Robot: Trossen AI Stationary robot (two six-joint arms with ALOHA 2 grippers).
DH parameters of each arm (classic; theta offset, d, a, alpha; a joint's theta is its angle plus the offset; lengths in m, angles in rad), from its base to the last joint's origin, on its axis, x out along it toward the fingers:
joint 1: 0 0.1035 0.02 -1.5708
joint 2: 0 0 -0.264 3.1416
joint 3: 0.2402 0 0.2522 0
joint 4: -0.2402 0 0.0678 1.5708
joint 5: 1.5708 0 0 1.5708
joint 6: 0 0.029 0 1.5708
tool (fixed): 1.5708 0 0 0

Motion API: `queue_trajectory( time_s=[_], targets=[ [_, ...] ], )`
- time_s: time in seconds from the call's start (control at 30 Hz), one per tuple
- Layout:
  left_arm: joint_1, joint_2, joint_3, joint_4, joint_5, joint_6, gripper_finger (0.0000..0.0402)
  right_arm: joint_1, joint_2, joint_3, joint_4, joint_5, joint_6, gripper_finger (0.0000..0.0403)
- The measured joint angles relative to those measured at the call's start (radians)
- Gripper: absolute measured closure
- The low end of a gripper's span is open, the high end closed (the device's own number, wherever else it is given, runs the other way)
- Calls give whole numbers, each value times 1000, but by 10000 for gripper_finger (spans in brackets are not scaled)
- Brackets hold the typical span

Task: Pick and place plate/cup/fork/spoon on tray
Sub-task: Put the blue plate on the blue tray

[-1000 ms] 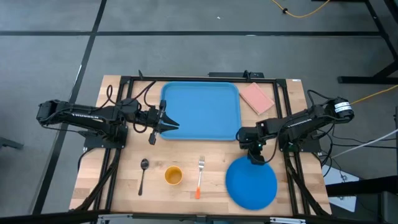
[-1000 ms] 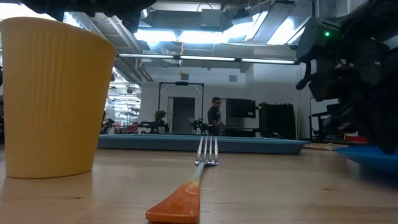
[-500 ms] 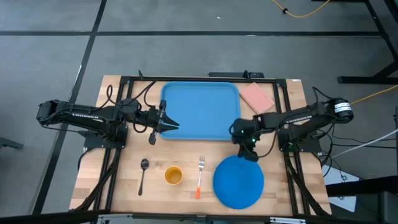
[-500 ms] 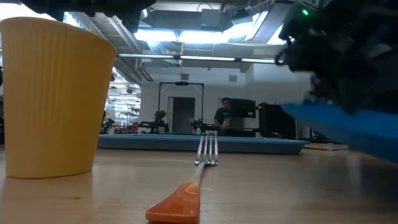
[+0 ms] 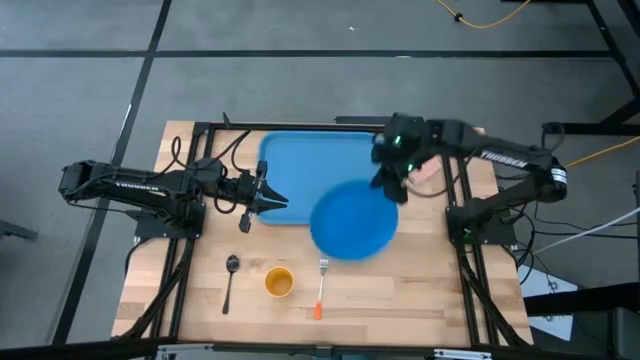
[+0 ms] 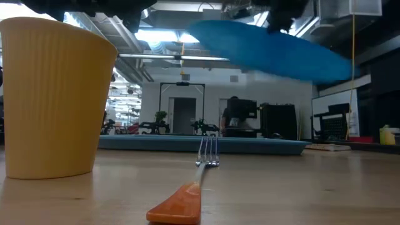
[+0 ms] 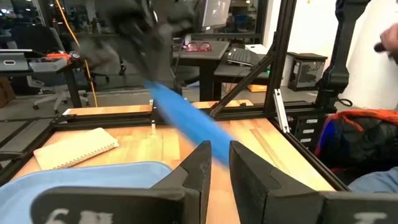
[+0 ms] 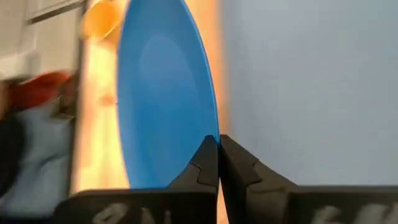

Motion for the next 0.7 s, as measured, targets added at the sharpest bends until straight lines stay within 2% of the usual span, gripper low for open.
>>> queue_trajectory(
  time_s=[0.1, 0.2, 0.4, 0.7],
  targets=[
    [0, 0, 0, 0, 0, 0, 350, -75, -2, 85, -10, 124, -77, 401],
    [0, 0, 0, 0, 0, 0, 350, -142, -1, 106, 55, 191, -138, 402],
    [0, 0, 0, 0, 0, 0, 350, -237, 47, 43, 257, 187, -181, 402],
    [0, 0, 0, 0, 0, 0, 350, -281, 238, -23, 318, 185, -73, 402]
  ],
)
